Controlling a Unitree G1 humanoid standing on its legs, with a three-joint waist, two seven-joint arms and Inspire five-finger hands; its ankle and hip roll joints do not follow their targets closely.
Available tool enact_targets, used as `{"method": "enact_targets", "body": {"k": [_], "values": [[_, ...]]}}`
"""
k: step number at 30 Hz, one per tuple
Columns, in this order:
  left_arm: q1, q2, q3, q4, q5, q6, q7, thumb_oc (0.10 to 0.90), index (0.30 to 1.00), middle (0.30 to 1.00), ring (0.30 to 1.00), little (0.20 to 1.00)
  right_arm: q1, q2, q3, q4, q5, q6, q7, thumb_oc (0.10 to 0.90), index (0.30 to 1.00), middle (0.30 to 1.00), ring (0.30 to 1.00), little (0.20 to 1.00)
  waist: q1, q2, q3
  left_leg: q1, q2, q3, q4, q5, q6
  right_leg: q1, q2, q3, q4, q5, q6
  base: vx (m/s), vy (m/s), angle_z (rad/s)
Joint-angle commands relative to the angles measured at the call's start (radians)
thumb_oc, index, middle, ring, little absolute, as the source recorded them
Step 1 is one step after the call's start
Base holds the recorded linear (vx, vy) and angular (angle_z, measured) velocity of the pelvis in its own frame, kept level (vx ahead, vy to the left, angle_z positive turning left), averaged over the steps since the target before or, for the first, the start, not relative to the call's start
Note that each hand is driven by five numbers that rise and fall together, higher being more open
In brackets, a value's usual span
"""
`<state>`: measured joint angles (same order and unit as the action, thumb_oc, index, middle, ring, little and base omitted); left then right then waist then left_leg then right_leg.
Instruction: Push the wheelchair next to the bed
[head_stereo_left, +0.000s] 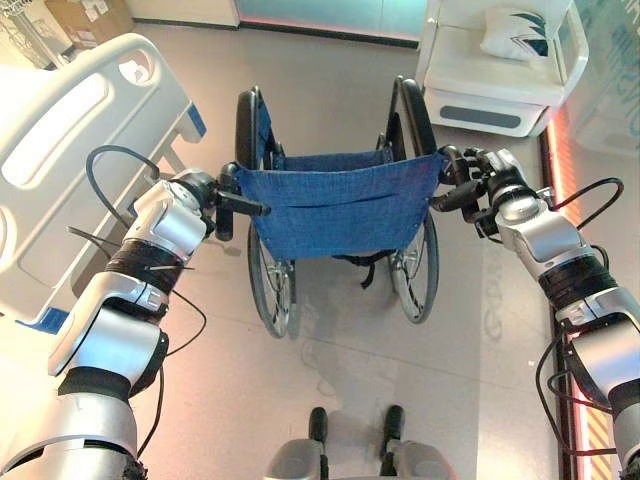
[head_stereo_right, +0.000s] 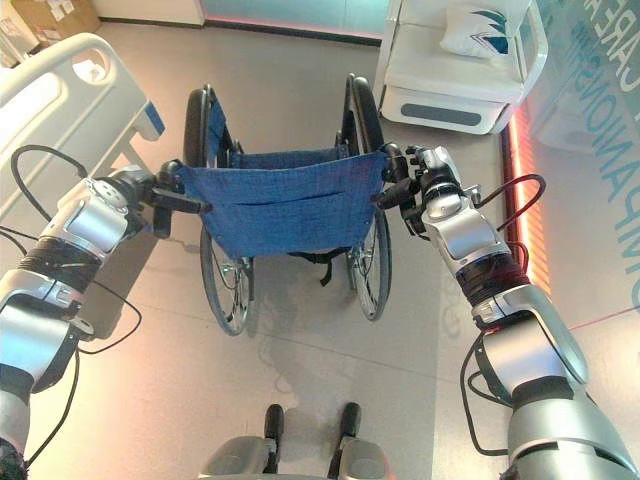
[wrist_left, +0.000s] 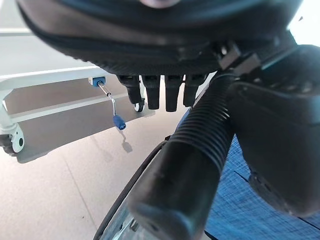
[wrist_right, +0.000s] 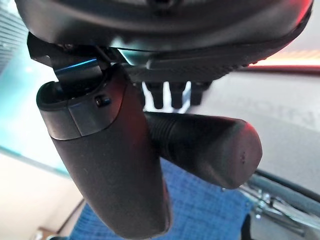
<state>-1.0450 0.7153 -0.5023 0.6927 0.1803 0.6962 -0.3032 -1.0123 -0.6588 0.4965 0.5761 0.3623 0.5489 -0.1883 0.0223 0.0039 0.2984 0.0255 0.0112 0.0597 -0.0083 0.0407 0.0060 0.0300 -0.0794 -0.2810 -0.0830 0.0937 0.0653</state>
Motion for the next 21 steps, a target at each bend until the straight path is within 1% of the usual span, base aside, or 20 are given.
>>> {"method": "enact_targets", "body": {"k": [1, 3, 4, 6, 7, 8, 9, 10, 12, 14, 17, 21], "values": [[0.115, 0.048, -0.062, 0.148, 0.113, -0.007, 0.038, 0.8, 0.9, 0.9, 0.9, 0.9, -0.121, -0.104, 0.055, 0.059, -0.057, 0.047, 0.017, 0.8, 0.9, 0.9, 0.9, 0.9, 0.04, -0.023, -0.013, -0.083, -0.036, 0.031, 0.093, -0.083, 0.004, -0.033, -0.002, -0.01, 0.161, -0.14, -0.003, 0.0, 0.0, 0.0], [0.11, 0.047, -0.066, 0.149, 0.124, -0.016, 0.04, 0.8, 0.9, 0.9, 0.9, 0.9, -0.128, -0.104, 0.058, 0.064, -0.052, 0.056, 0.019, 0.8, 0.9, 0.9, 0.9, 0.9, 0.04, -0.024, -0.012, -0.083, -0.036, 0.031, 0.092, -0.083, 0.004, -0.033, -0.002, -0.01, 0.161, -0.14, -0.003, 0.0, 0.0, 0.0], [0.1, 0.044, -0.079, 0.149, 0.133, -0.037, 0.052, 0.773, 0.86, 0.86, 0.86, 0.86, -0.141, -0.102, 0.065, 0.078, -0.049, 0.075, 0.024, 0.8, 0.9, 0.9, 0.9, 0.9, 0.041, -0.027, -0.01, -0.082, -0.035, 0.031, 0.092, -0.083, 0.005, -0.034, -0.002, -0.011, 0.163, -0.14, -0.004, 0.0, 0.0, 0.0], [0.09, 0.039, -0.089, 0.149, 0.134, -0.051, 0.068, 0.762, 0.844, 0.844, 0.844, 0.844, -0.153, -0.099, 0.069, 0.099, -0.05, 0.088, 0.039, 0.8, 0.9, 0.9, 0.9, 0.9, 0.042, -0.029, -0.01, -0.08, -0.035, 0.03, 0.09, -0.083, 0.006, -0.033, -0.001, -0.011, 0.163, -0.14, -0.004, 0.0, 0.0, 0.0], [0.081, 0.037, -0.095, 0.146, 0.122, -0.058, 0.078, 0.742, 0.813, 0.813, 0.813, 0.813, -0.161, -0.097, 0.073, 0.111, -0.041, 0.098, 0.049, 0.8, 0.9, 0.9, 0.9, 0.9, 0.043, -0.03, -0.009, -0.079, -0.035, 0.029, 0.09, -0.084, 0.006, -0.032, 0.0, -0.011, 0.163, -0.141, -0.005, 0.0, 0.0, 0.0], [0.079, 0.037, -0.097, 0.146, 0.119, -0.061, 0.081, 0.736, 0.804, 0.804, 0.804, 0.804, -0.164, -0.096, 0.074, 0.114, -0.04, 0.102, 0.053, 0.8, 0.9, 0.9, 0.9, 0.9, 0.044, -0.031, -0.009, -0.078, -0.035, 0.028, 0.09, -0.084, 0.006, -0.031, 0.0, -0.011, 0.163, -0.141, -0.005, 0.0, 0.0, 0.0], [0.068, 0.032, -0.105, 0.145, 0.113, -0.072, 0.089, 0.706, 0.759, 0.759, 0.759, 0.759, -0.174, -0.091, 0.078, 0.133, -0.044, 0.124, 0.075, 0.8, 0.9, 0.9, 0.9, 0.9, 0.045, -0.032, -0.009, -0.078, -0.035, 0.028, 0.092, -0.086, 0.007, -0.03, 0.0, -0.011, 0.164, -0.142, -0.005, 0.0, 0.0, 0.0], [0.061, 0.029, -0.107, 0.144, 0.111, -0.078, 0.095, 0.703, 0.754, 0.754, 0.754, 0.754, -0.179, -0.088, 0.082, 0.146, -0.04, 0.142, 0.088, 0.8, 0.9, 0.9, 0.9, 0.9, 0.045, -0.033, -0.009, -0.078, -0.035, 0.028, 0.092, -0.086, 0.007, -0.032, 0.0, -0.011, 0.166, -0.142, -0.006, 0.0, 0.0, 0.0], [0.052, 0.026, -0.113, 0.141, 0.11, -0.081, 0.095, 0.706, 0.759, 0.759, 0.759, 0.759, -0.183, -0.081, 0.085, 0.17, -0.017, 0.157, 0.097, 0.8, 0.9, 0.9, 0.9, 0.9, 0.047, -0.034, -0.007, -0.077, -0.035, 0.027, 0.093, -0.086, 0.007, -0.031, -0.001, -0.012, 0.167, -0.142, -0.006, 0.0, 0.0, 0.0], [0.046, 0.023, -0.116, 0.138, 0.11, -0.08, 0.091, 0.698, 0.747, 0.747, 0.747, 0.747, -0.186, -0.077, 0.082, 0.184, -0.015, 0.156, 0.108, 0.8, 0.9, 0.9, 0.9, 0.9, 0.047, -0.034, -0.006, -0.077, -0.035, 0.027, 0.094, -0.086, 0.007, -0.031, 0.0, -0.011, 0.168, -0.143, -0.007, 0.0, 0.0, 0.0], [0.043, 0.016, -0.119, 0.137, 0.108, -0.083, 0.091, 0.698, 0.747, 0.747, 0.747, 0.747, -0.18, -0.065, 0.081, 0.189, 0.005, 0.131, 0.104, 0.8, 0.9, 0.9, 0.9, 0.9, 0.047, -0.034, -0.005, -0.075, -0.035, 0.026, 0.094, -0.085, 0.005, -0.027, -0.001, -0.01, 0.166, -0.142, -0.007, 0.0, 0.0, 0.0], [0.045, 0.008, -0.121, 0.135, 0.1, -0.088, 0.101, 0.695, 0.742, 0.742, 0.742, 0.742, -0.176, -0.057, 0.082, 0.18, 0.012, 0.115, 0.096, 0.8, 0.9, 0.9, 0.9, 0.9, 0.045, -0.032, -0.005, -0.077, -0.036, 0.025, 0.094, -0.084, 0.005, -0.027, -0.001, -0.009, 0.165, -0.142, -0.008, 0.0, 0.0, 0.0]]}}
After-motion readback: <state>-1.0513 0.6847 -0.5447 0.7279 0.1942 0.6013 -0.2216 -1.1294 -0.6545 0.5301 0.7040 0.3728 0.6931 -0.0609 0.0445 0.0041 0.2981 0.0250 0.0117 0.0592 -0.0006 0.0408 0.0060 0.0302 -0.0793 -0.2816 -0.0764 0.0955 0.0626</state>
